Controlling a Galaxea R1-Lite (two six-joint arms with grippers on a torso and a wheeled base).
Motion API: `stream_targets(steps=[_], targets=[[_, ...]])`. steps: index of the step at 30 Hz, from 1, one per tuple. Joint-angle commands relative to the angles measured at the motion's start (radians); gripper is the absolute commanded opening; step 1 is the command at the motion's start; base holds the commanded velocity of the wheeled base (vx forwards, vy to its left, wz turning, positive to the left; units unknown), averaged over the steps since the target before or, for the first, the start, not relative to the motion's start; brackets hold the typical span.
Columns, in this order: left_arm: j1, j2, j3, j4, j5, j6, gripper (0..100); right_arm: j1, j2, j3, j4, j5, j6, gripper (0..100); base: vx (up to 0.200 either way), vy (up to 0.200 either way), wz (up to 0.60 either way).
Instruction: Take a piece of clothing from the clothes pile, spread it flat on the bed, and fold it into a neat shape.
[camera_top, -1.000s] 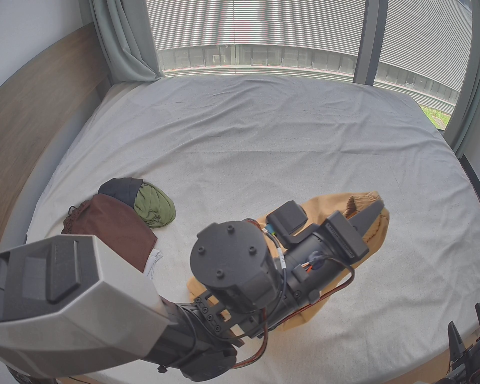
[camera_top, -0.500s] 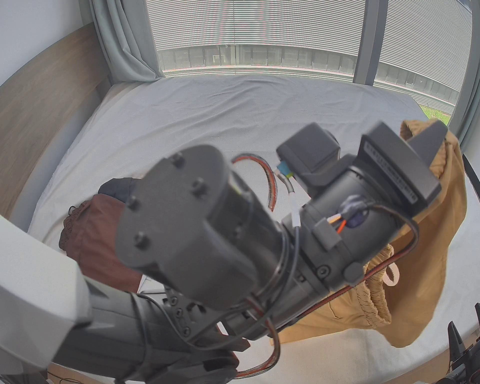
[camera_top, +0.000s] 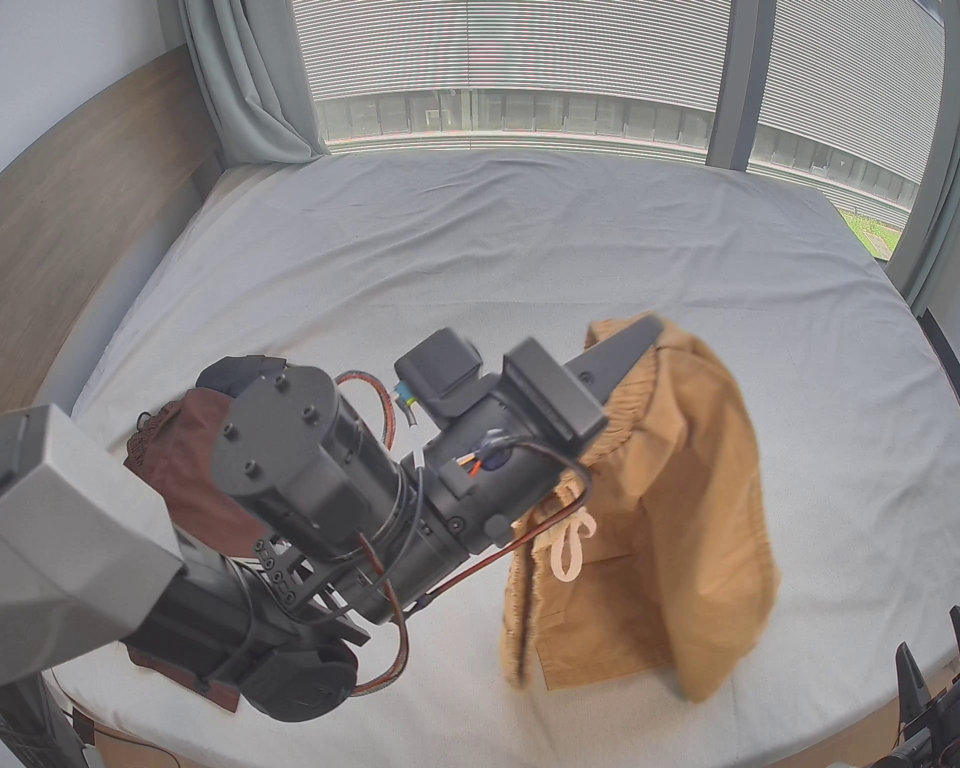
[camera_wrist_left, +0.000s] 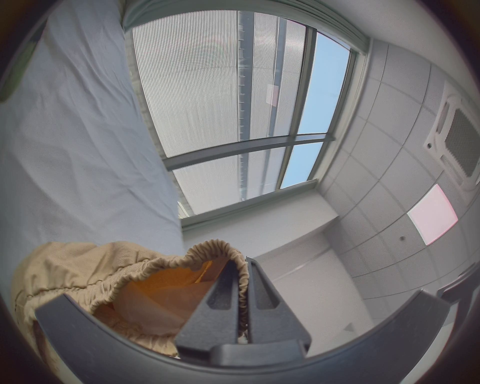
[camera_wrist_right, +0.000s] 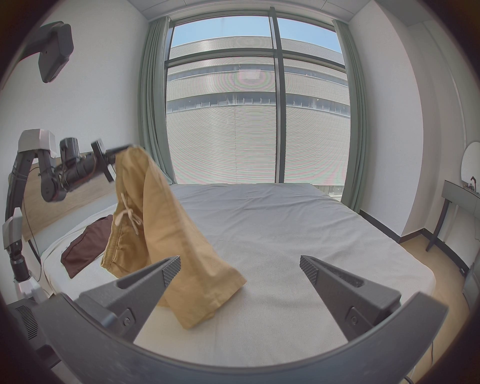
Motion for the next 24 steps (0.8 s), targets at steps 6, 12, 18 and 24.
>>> stream_targets(steps=[6, 12, 18, 24], targets=[[0.122, 0.106, 0.102, -0.014, -0.004, 0.037, 0, 0.000, -0.016, 0.018, 0.000, 0.000, 0.002, 100, 0.000, 0.000, 0.00], [0.158, 0.129, 0.102, -0.014, 0.001, 0.044, 0, 0.000, -0.016, 0.018, 0.000, 0.000, 0.002, 100, 0.000, 0.000, 0.00], [0.175, 0.130, 0.104, -0.015, 0.002, 0.047, 0, 0.000, -0.016, 0.018, 0.000, 0.000, 0.002, 100, 0.000, 0.000, 0.00], [0.224, 0.139, 0.111, -0.017, 0.005, 0.055, 0, 0.000, -0.016, 0.018, 0.000, 0.000, 0.002, 100, 0.000, 0.000, 0.00]])
